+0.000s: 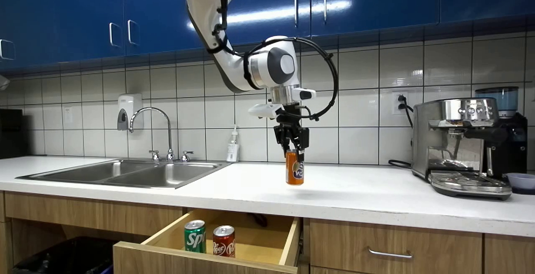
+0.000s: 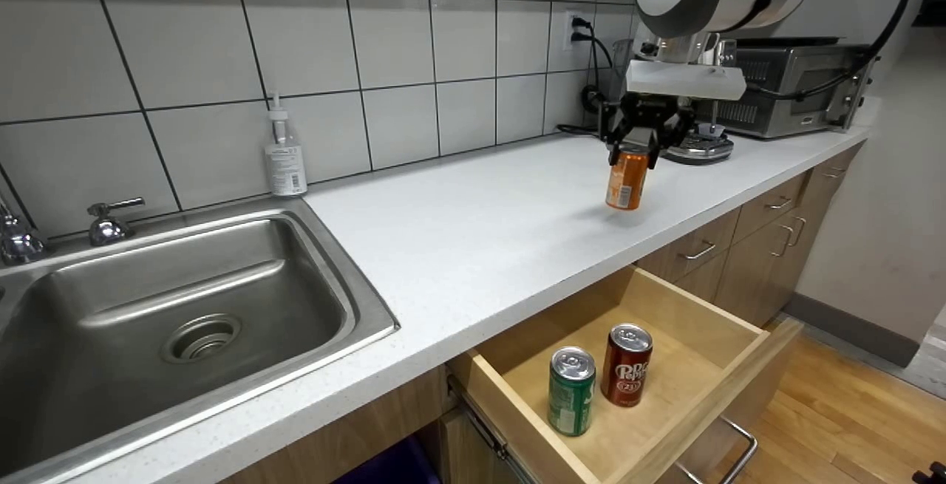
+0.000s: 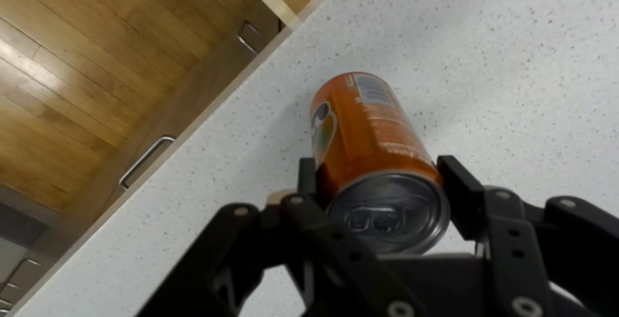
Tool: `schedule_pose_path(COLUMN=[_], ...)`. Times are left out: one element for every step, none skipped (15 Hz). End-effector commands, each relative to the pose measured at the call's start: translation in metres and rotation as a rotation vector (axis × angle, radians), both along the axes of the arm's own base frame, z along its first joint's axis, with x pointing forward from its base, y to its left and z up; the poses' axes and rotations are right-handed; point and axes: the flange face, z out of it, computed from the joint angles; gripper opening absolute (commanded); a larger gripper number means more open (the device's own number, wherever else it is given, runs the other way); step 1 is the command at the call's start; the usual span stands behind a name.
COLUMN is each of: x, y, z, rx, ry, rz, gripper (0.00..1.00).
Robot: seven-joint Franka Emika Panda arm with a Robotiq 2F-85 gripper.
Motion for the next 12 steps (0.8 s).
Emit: schedule_pose_path(x=[-0.026, -0.03, -0.034, -0.038, -0.043, -0.046, -0.05, -0.053, -0.056, -0.058, -0.06, -0.063], y=[0.014, 0.018, 0.021, 0.025, 0.028, 0.032, 0.036, 0.04, 0.045, 0.048, 0.053, 0.057], z=[0.014, 0.014, 0.014, 0.015, 0.015, 0.016, 0.014, 0.014, 0.012, 0.01, 0.008, 0.006], rx=[-0.012, -0.014, -0.013, -0.008, -0.001, 0.008, 0.016, 0.022, 0.029, 0.039, 0.046, 0.052], ry=[-0.007, -0.003, 0.001, 0.002, 0.002, 0.003, 0.005, 0.005, 0.006, 0.006, 0.006, 0.008], rz=[-0.02, -0.022, -0.024, -0.027, -0.028, -0.03, -0.029, -0.029, -0.031, -0.032, -0.035, -0.037], gripper=[0.38, 0.38, 0.38, 0.38, 0.38, 0.38, 0.38, 0.38, 0.38, 0.38, 0.38, 0.38])
